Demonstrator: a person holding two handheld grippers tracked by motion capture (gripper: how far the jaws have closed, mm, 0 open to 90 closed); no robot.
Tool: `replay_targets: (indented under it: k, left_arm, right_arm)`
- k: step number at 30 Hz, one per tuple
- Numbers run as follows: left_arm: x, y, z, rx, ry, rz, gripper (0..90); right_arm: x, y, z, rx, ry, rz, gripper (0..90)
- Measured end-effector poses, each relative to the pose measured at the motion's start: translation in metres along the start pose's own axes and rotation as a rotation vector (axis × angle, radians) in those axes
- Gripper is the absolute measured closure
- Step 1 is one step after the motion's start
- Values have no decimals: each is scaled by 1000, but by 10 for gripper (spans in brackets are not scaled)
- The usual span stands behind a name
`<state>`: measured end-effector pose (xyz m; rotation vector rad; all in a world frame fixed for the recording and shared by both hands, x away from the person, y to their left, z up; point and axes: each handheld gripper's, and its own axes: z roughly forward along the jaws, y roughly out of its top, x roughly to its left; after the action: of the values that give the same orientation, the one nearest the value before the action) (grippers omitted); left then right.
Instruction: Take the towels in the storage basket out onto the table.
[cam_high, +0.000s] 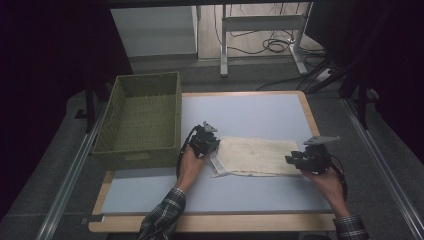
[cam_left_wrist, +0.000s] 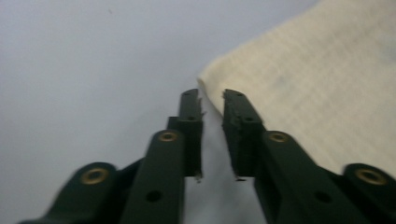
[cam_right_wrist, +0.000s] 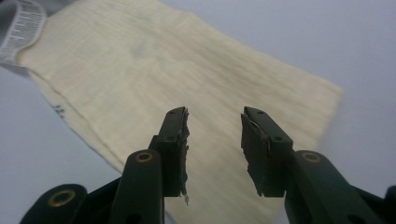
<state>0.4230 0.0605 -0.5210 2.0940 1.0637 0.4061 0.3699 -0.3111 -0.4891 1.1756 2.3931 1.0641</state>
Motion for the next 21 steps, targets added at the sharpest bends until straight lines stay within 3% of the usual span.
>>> replay_targets:
  k: [5,9,10,12,14,16,19,20,21]
  left_arm:
    - [0,10,14,12,-12,24,649]
    - [7,12,26,42,-6,28,644]
    - [9,12,27,38,-14,16,650]
    - [11,13,28,39,-10,20,656]
    - [12,12,28,42,10,54,658]
    - [15,11,28,36,-11,39,659]
    - [17,9,29,24,-21,37,658]
    - [18,9,29,23,-25,35,654]
    - [19,9,29,23,-29,34,654]
  right_arm:
    - [21,2,16,16,62,-35,608]
    - [41,5,26,28,109,-76,619]
    - [51,8,31,27,134,-91,643]
    - [54,9,33,27,143,-96,652]
    - [64,14,39,30,167,-114,664]
    - [78,21,49,31,203,-130,665]
    - [88,25,55,32,222,-146,665]
    - [100,30,64,37,241,-164,665]
    - [100,30,64,37,241,-164,665]
